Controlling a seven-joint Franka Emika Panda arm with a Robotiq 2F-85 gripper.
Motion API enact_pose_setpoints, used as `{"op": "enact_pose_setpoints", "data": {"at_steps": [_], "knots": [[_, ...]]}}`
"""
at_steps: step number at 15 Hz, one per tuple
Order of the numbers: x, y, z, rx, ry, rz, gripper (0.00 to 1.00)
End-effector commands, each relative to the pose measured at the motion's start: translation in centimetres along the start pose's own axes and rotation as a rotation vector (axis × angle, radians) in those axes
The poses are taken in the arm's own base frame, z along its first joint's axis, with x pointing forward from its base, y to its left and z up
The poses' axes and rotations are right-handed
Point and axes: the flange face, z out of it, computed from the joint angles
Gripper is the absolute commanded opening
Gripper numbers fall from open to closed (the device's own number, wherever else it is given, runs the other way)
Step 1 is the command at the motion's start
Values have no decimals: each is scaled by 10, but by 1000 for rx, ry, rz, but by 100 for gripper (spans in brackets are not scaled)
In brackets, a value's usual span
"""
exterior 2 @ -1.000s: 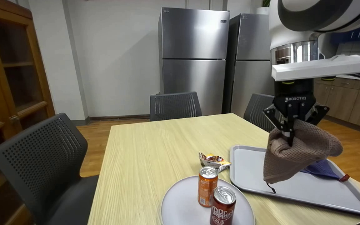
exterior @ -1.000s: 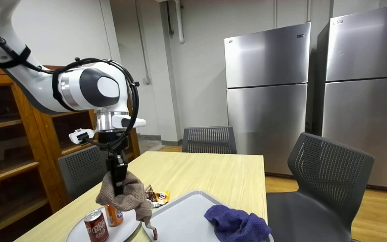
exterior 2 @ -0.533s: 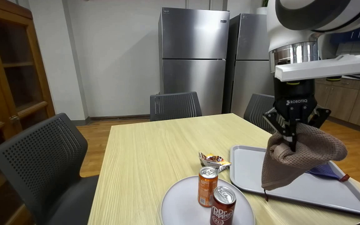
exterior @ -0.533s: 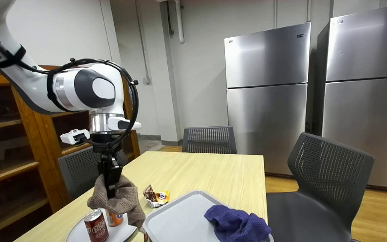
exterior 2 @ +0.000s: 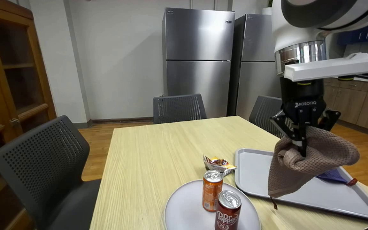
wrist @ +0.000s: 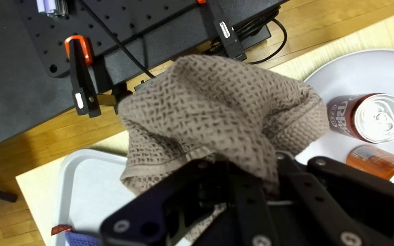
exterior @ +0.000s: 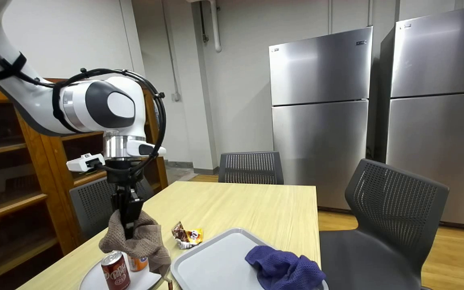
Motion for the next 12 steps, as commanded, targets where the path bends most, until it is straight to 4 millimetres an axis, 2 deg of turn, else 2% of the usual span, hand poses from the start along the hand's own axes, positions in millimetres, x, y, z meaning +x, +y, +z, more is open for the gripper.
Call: {"op": "enact_pose_setpoints", "data": {"at_steps": [1, 7, 12], "knots": [[-6, -4, 9, -13, -29, -26, 2], [-4, -13, 29, -36, -37, -39, 2], [5, -19, 46, -24, -11, -42, 2]]}}
